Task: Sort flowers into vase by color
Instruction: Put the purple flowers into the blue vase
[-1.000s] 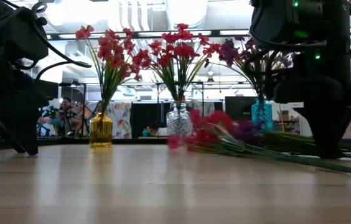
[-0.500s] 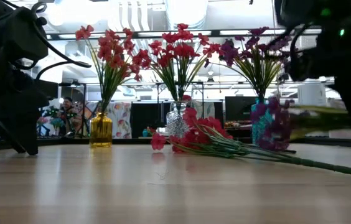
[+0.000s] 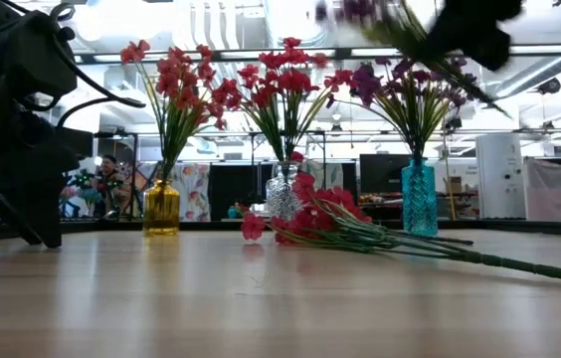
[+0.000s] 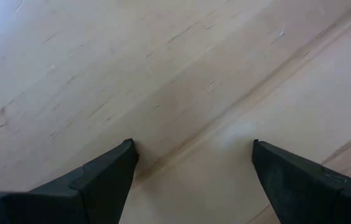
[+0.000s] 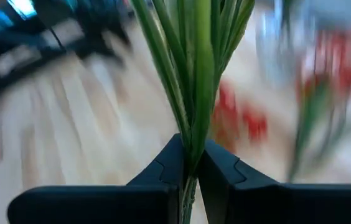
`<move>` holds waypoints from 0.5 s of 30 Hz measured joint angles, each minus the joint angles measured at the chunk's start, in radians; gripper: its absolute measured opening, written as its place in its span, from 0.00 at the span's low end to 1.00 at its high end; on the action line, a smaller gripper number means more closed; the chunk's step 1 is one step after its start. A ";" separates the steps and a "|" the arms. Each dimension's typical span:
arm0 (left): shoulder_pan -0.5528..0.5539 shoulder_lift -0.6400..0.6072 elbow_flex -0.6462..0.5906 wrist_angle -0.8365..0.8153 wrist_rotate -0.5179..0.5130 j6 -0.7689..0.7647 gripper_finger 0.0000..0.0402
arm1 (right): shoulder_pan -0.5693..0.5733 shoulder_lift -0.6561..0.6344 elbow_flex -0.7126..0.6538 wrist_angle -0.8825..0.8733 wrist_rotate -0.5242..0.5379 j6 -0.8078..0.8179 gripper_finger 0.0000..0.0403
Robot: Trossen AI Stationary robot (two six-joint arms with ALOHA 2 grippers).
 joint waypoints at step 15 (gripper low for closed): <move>0.000 0.000 0.000 0.007 -0.018 0.000 0.77 | -0.009 -0.191 -0.370 1.009 0.592 -0.698 0.07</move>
